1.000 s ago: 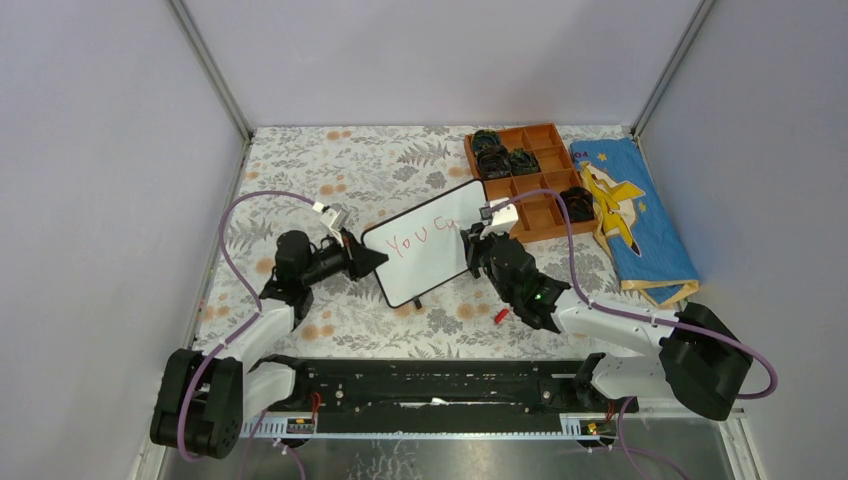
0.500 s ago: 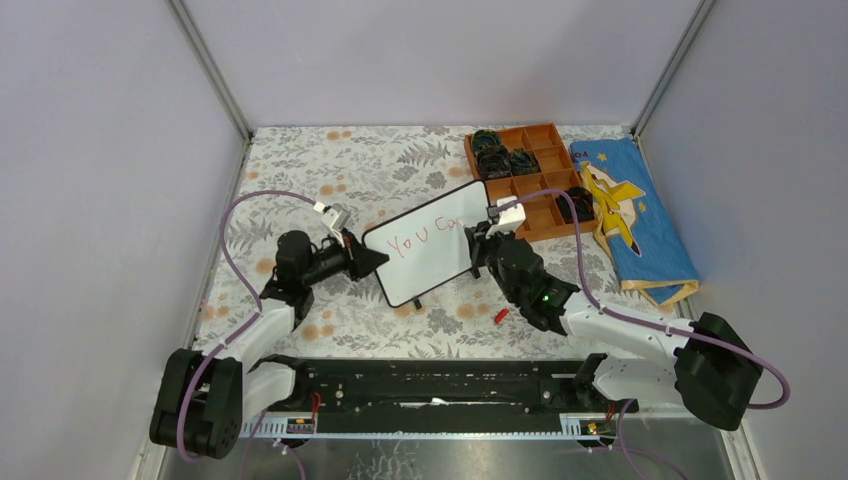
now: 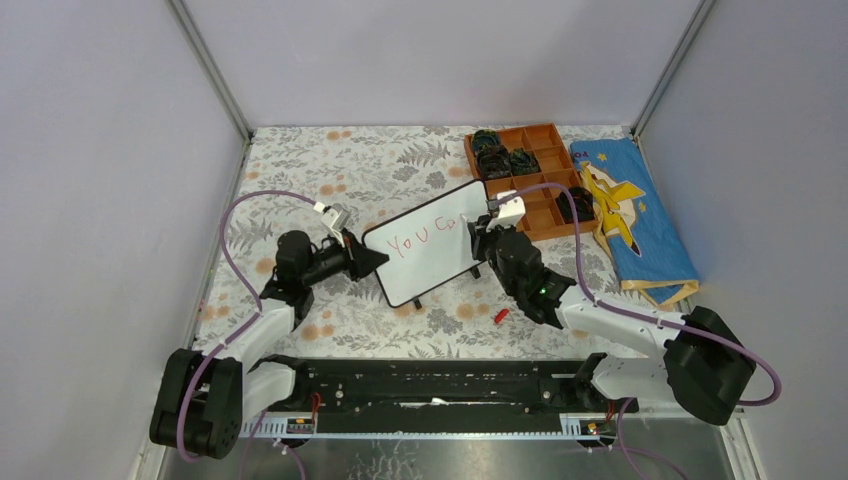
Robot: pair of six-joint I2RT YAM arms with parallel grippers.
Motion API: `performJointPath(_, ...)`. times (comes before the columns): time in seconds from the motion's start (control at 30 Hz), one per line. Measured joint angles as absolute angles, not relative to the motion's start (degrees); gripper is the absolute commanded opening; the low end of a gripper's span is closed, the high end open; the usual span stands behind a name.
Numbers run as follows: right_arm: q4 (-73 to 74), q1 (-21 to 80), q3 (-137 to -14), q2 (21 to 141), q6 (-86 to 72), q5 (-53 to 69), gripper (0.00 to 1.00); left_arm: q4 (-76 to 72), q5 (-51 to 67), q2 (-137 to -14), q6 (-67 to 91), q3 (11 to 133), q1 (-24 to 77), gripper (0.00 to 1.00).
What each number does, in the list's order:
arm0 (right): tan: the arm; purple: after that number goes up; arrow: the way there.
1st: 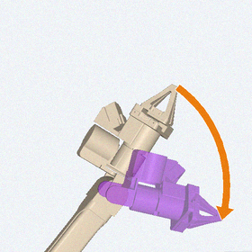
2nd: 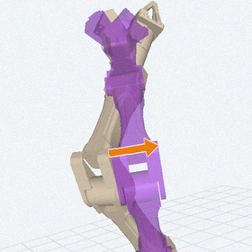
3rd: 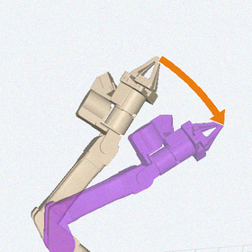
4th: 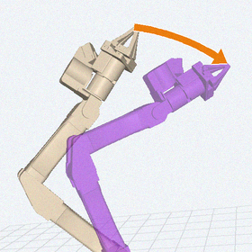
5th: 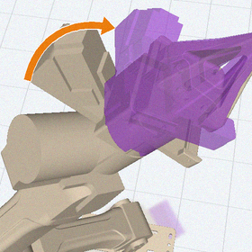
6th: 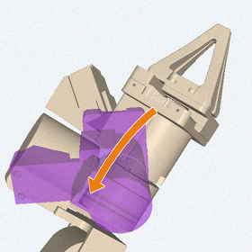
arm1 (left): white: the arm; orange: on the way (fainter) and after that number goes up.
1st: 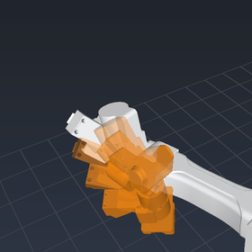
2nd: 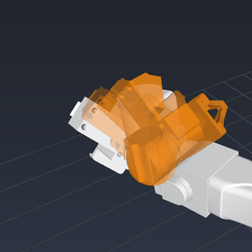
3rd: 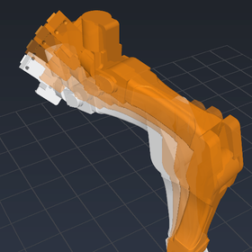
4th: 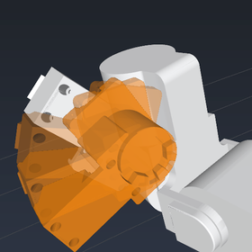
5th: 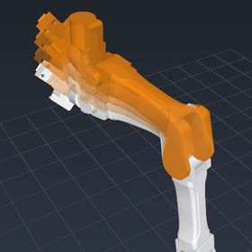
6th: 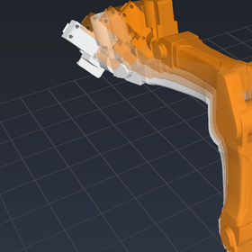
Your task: Write a sentence on the whiteboard
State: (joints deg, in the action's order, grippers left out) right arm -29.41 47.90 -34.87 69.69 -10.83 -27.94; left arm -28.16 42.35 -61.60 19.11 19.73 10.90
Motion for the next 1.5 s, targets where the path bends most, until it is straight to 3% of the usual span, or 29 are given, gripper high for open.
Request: performJointPath(1.5,-28.8,47.4,-36.4,70.6,-11.8,-27.4,0.00,-27.5,41.8,-61.6,18.7,20.0,11.6,0.13)
